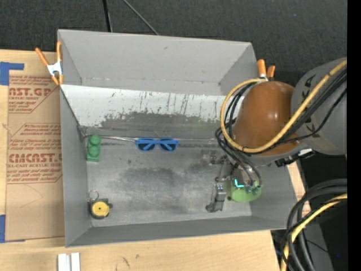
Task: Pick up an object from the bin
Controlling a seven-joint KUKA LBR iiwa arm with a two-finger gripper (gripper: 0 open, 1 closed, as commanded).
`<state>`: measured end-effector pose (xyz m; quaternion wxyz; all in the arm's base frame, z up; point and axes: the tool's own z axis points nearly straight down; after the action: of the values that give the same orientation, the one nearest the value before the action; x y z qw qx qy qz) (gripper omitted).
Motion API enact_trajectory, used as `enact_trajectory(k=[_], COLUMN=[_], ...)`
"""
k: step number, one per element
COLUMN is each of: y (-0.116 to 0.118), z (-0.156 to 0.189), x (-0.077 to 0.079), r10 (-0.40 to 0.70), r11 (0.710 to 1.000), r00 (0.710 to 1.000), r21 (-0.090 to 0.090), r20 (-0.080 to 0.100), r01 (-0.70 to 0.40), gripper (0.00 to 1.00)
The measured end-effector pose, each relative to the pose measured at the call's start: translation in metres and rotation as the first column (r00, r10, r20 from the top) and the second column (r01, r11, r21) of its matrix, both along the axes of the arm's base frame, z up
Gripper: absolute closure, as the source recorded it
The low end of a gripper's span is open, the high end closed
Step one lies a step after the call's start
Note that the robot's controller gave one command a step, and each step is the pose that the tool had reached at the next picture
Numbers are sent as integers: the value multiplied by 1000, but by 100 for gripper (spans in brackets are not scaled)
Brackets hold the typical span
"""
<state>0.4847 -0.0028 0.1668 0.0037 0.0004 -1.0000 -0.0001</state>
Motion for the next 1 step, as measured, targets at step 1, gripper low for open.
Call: enact_trajectory(k=[1], y=[-77], z=[-76], x=[42], r10=[126], r11=[992], r00=[992], r21=[-2], r20=[5], r01=[-126], gripper=[0])
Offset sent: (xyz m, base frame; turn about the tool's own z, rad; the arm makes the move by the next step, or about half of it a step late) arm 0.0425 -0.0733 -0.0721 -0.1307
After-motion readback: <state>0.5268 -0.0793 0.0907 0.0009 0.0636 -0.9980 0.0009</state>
